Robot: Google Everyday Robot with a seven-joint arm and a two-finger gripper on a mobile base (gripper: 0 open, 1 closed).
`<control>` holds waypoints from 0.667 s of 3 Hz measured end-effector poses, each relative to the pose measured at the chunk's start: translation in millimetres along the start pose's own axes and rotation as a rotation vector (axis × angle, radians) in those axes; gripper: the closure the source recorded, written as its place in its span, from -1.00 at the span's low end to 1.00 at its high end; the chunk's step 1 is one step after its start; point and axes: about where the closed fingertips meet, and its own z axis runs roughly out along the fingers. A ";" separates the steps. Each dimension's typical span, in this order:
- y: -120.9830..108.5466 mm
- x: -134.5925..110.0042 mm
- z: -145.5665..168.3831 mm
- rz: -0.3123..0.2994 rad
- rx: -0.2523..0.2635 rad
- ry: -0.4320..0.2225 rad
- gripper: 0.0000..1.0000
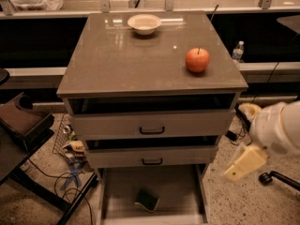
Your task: Pick sponge from bottom drawer and place on counter
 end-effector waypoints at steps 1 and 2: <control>8.4 25.5 54.1 0.054 -0.001 -0.071 -1.00; 1.8 37.6 104.3 0.077 0.043 -0.133 -1.00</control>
Offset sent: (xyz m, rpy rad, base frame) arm 0.0714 0.0219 -0.1665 0.1836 -0.1875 -0.1583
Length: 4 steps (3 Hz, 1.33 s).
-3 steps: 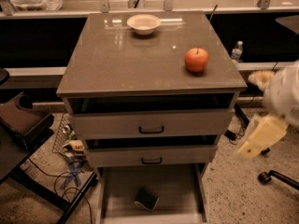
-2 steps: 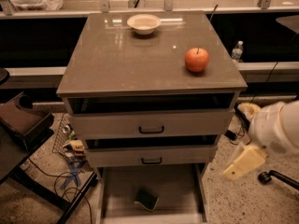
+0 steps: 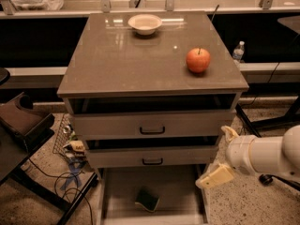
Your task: Pick sponge from bottom drawer and place on counter
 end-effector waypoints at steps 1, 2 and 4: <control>-18.2 10.6 44.6 0.005 0.076 -0.023 -1.00; -18.2 10.6 44.6 0.005 0.076 -0.023 -1.00; 11.5 54.8 86.0 -0.019 0.073 0.007 -1.00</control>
Offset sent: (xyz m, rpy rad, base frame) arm 0.0220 0.0081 -0.0337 0.0007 -0.0365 -0.0292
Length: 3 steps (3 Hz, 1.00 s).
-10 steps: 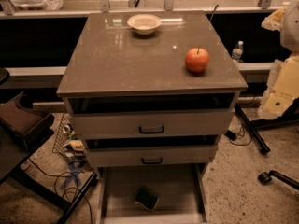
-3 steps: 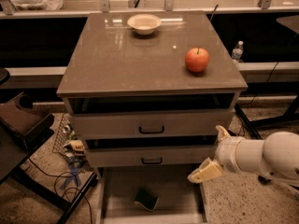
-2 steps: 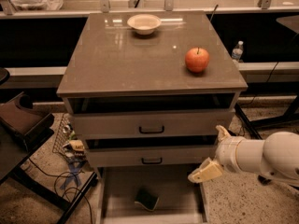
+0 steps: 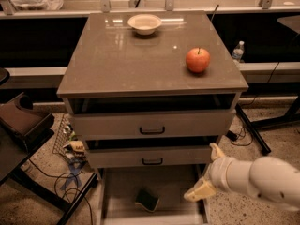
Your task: Pick sponge from bottom drawer and place on counter
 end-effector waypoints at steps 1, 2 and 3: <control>15.8 46.9 23.2 -0.074 0.006 -0.059 -1.00; 35.3 114.3 84.4 -0.199 -0.042 -0.107 -1.00; 51.5 145.0 125.4 -0.230 -0.093 -0.126 -1.00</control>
Offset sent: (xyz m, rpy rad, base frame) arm -0.0281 -0.0069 -0.2451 0.0365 -0.1302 0.3216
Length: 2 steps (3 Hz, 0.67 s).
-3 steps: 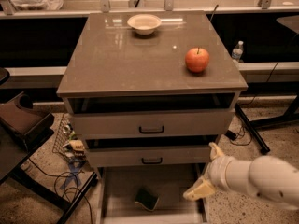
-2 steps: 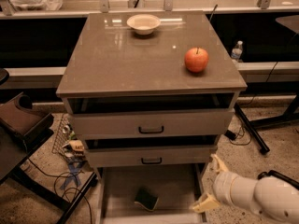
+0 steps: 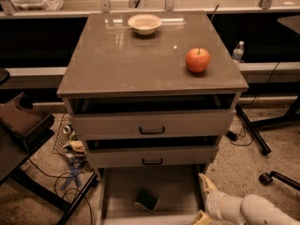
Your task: Pick sponge from bottom drawer and place on counter
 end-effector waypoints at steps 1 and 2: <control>32.5 17.1 44.4 0.009 -0.056 -0.022 -1.00; 32.1 15.2 48.9 0.009 -0.057 -0.023 -1.00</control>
Offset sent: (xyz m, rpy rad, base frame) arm -0.0077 0.0208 -0.0431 0.0194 0.0295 0.0344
